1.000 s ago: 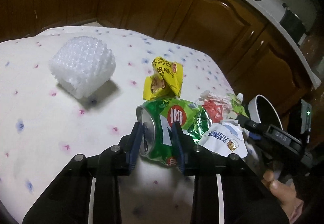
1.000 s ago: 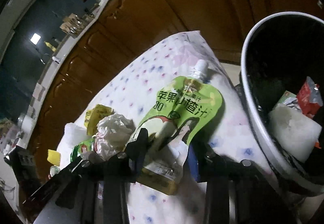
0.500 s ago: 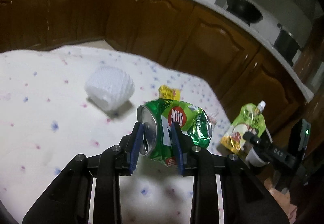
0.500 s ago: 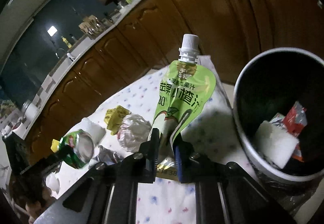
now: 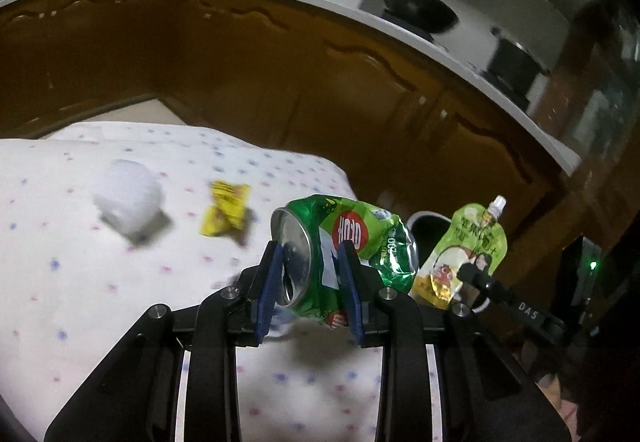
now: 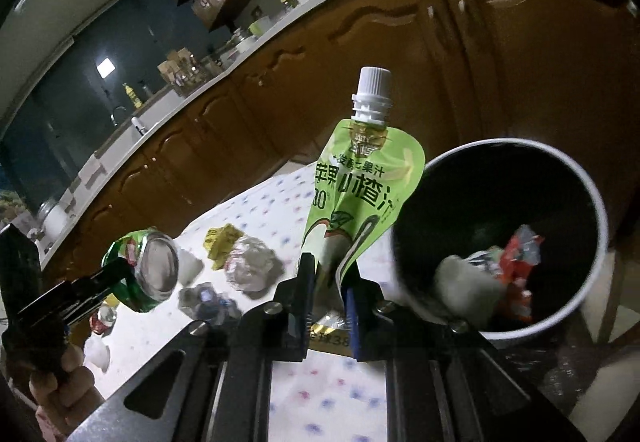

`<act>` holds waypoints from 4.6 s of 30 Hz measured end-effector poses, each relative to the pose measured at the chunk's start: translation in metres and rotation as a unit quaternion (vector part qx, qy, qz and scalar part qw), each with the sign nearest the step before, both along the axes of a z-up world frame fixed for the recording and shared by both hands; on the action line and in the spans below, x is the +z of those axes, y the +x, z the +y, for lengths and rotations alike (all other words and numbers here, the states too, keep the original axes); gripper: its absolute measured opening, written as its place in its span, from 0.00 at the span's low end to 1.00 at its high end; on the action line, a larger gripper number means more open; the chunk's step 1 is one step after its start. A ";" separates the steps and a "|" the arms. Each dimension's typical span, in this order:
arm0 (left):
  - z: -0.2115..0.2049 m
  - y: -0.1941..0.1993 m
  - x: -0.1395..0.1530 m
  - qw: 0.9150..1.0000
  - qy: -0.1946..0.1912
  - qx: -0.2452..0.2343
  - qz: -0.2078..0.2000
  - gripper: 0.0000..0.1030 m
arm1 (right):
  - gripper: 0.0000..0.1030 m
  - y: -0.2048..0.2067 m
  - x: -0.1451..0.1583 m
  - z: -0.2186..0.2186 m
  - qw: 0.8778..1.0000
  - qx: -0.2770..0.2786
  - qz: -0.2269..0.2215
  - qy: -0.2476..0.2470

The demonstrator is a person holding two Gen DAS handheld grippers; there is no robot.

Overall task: Collect trash
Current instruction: 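Carry the can and juice pouch over the bin and open both tools, then move both open tools back over the crumpled wrappers on the table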

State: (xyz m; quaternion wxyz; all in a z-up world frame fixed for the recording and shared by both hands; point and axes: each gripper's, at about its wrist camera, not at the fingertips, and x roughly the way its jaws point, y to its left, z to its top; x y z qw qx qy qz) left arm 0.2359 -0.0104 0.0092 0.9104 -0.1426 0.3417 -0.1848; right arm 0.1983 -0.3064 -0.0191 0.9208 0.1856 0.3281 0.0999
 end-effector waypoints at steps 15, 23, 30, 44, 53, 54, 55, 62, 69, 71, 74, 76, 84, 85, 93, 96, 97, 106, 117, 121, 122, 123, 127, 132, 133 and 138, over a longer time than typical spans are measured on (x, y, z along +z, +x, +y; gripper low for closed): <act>-0.110 0.006 -0.009 0.995 0.031 -0.089 0.017 0.26 | 0.13 -0.026 0.002 -0.072 0.997 -0.070 -0.002 -0.031; -0.158 0.021 -0.010 0.992 0.065 -0.108 0.024 0.26 | 0.14 -0.020 0.001 -0.090 0.996 -0.078 0.005 -0.046; -0.188 0.037 -0.013 0.987 0.089 -0.128 0.028 0.26 | 0.14 -0.008 -0.001 -0.098 0.995 -0.066 0.017 -0.066; -0.236 0.065 -0.023 0.975 0.143 -0.162 0.046 0.26 | 0.14 0.016 -0.009 -0.112 0.994 -0.044 0.053 -0.087; -0.247 0.070 -0.032 0.972 0.154 -0.167 0.060 0.25 | 0.14 0.021 -0.012 -0.116 0.994 -0.033 0.062 -0.087; -0.248 0.070 -0.032 0.972 0.155 -0.168 0.061 0.25 | 0.15 0.022 -0.012 -0.116 0.994 -0.033 0.063 -0.087; -0.248 0.070 -0.032 0.971 0.155 -0.169 0.063 0.25 | 0.17 0.023 -0.012 -0.116 0.994 -0.032 0.063 -0.087; -0.240 0.066 -0.028 0.973 0.149 -0.164 0.057 0.44 | 0.51 0.019 -0.010 -0.123 0.995 -0.041 0.056 -0.068; -0.216 0.056 -0.029 0.980 0.124 -0.140 0.063 0.61 | 0.77 0.004 -0.005 -0.124 0.997 -0.053 0.036 -0.050; -0.205 0.051 -0.030 0.983 0.116 -0.125 0.064 0.71 | 0.84 -0.002 -0.003 -0.121 0.997 -0.057 0.026 -0.047; -0.189 0.043 -0.030 0.987 0.100 -0.110 0.067 0.72 | 0.90 -0.008 0.000 -0.117 0.997 -0.061 0.017 -0.043; -0.180 0.037 -0.030 0.988 0.090 -0.102 0.068 0.72 | 0.90 -0.013 0.001 -0.112 0.997 -0.062 0.014 -0.039; -0.136 0.005 -0.032 0.993 0.072 -0.064 0.062 0.74 | 0.96 -0.034 0.000 -0.085 0.998 -0.059 0.005 -0.024; -0.132 0.002 -0.032 0.994 0.072 -0.059 0.061 0.74 | 0.96 -0.036 0.000 -0.082 0.998 -0.058 0.002 -0.023; -0.082 -0.026 -0.030 0.997 0.046 -0.015 0.053 0.74 | 0.98 -0.051 -0.010 -0.044 0.999 -0.037 0.001 -0.017; -0.062 -0.032 -0.034 0.998 0.036 0.002 0.060 0.74 | 0.98 -0.053 -0.014 -0.029 1.000 -0.026 0.002 -0.015; -0.056 -0.033 -0.035 0.997 0.033 0.007 0.063 0.74 | 0.98 -0.054 -0.015 -0.025 1.000 -0.022 0.003 -0.015; -0.012 -0.047 -0.040 0.997 0.016 0.043 0.068 0.74 | 0.98 -0.050 -0.022 0.019 0.999 0.024 0.020 -0.013; 0.035 -0.038 -0.058 0.992 0.024 0.085 0.092 0.74 | 0.98 -0.031 -0.026 0.059 0.997 0.069 0.024 -0.020; 0.044 -0.028 -0.067 0.990 0.028 0.086 0.111 0.74 | 0.98 -0.018 -0.030 0.066 0.997 0.074 0.030 -0.013; 0.046 -0.026 -0.069 0.990 0.025 0.084 0.113 0.74 | 0.98 -0.014 -0.031 0.067 0.997 0.076 0.032 -0.009; 0.047 -0.024 -0.069 0.990 0.024 0.083 0.114 0.74 | 0.98 -0.011 -0.031 0.068 0.996 0.079 0.034 -0.004; 0.050 -0.016 -0.071 0.990 0.018 0.078 0.117 0.74 | 0.97 0.005 -0.034 0.076 0.995 0.089 0.038 0.005; 0.046 -0.003 -0.072 0.991 0.012 0.069 0.117 0.74 | 0.90 0.025 -0.038 0.086 0.993 0.104 0.046 0.016; 0.045 0.000 -0.072 0.991 0.011 0.066 0.118 0.74 | 0.88 0.031 -0.040 0.088 0.993 0.107 0.048 0.023; 0.038 0.019 -0.075 0.991 0.018 0.063 0.118 0.74 | 0.73 0.058 -0.044 0.096 0.991 0.113 0.061 0.040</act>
